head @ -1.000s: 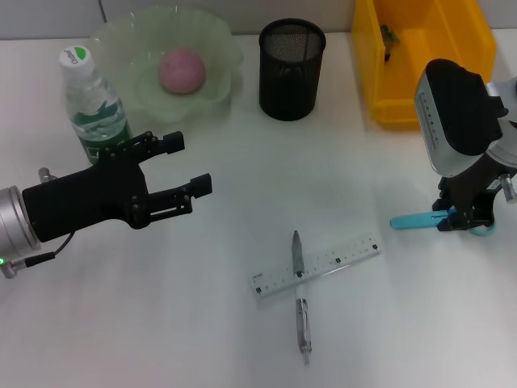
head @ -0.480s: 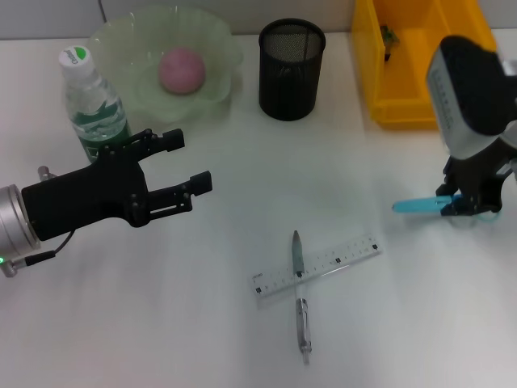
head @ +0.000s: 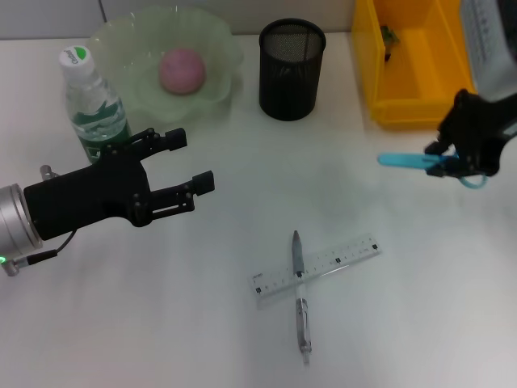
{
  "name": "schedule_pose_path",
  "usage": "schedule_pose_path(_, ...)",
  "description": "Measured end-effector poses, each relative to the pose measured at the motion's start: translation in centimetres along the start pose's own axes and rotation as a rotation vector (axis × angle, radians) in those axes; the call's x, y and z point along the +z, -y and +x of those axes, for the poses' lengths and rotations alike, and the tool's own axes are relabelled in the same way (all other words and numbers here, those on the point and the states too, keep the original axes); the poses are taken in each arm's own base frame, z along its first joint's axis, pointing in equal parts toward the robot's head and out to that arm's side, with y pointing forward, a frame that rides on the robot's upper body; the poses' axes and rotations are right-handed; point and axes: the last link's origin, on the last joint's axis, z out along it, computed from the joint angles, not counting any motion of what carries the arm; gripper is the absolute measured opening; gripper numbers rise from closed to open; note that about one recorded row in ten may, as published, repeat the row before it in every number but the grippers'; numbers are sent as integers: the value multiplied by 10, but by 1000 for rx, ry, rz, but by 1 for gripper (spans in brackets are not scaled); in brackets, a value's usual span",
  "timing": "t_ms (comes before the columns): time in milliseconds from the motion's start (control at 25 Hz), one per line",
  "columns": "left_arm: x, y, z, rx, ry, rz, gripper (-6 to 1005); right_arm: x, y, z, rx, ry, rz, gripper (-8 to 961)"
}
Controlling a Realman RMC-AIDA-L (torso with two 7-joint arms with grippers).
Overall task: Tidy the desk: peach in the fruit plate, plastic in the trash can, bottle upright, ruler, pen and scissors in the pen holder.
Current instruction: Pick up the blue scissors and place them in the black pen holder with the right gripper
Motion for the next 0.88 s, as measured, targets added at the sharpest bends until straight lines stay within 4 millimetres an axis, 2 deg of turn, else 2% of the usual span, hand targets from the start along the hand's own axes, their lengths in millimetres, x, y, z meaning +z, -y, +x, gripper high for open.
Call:
schedule_pose_path(160,0,0,0,2,0,0,832,-19,3,7,85,161,65,219)
schedule_pose_path(360,1,0,1,8,0,-4,832,-26,7,23,204,317,144,220)
schedule_pose_path(720,3,0,3,20,-14,-7,832,-7,-5,57,450,654,256,220)
schedule_pose_path(880,3,1,5,25,-16,-7,832,-6,-14,64,516,761,284,220)
